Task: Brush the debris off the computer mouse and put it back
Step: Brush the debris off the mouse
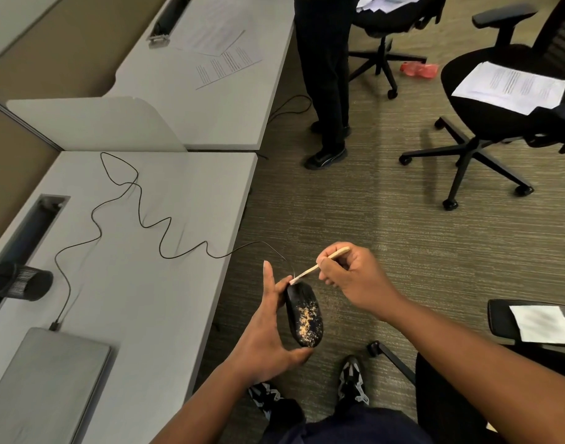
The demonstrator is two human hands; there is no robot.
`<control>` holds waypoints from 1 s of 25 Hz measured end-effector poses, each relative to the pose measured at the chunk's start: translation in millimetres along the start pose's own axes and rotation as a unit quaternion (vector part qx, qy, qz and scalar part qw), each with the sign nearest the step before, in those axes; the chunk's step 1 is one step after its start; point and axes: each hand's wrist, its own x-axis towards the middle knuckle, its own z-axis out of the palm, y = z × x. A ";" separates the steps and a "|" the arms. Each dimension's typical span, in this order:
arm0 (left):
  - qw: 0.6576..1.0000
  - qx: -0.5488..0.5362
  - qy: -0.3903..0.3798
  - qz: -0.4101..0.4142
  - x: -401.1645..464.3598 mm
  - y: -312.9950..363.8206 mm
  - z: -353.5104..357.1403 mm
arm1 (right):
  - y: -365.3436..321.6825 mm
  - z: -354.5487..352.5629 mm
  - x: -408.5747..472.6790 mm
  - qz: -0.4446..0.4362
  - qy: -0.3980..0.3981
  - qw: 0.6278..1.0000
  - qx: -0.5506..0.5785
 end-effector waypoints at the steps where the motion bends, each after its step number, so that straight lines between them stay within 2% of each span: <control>1: 1.000 0.000 0.001 0.004 -0.6 -0.4 0.2 | -0.1 -0.8 -0.4 0.003 0.008 1.000 -0.011; 5: 1.000 -0.003 0.006 0.009 0.3 -0.3 -0.3 | 1.3 -6.0 -1.2 0.016 0.025 0.998 -0.046; 8: 1.000 -0.002 0.008 0.008 3.1 -0.7 -1.4 | -2.0 -5.0 -2.1 0.027 0.032 0.999 0.019; 11: 1.000 0.005 0.014 0.014 5.2 -3.1 -2.0 | -6.9 -3.0 -3.2 0.044 -0.012 0.996 0.073; 16: 0.999 -0.003 0.040 0.028 6.1 -0.5 -6.8 | -8.2 -3.0 -7.0 0.063 -0.072 0.992 0.081; 25: 0.994 -0.023 0.101 0.046 7.4 -7.0 -10.0 | -4.8 -12.1 -3.4 0.082 -0.051 0.990 0.098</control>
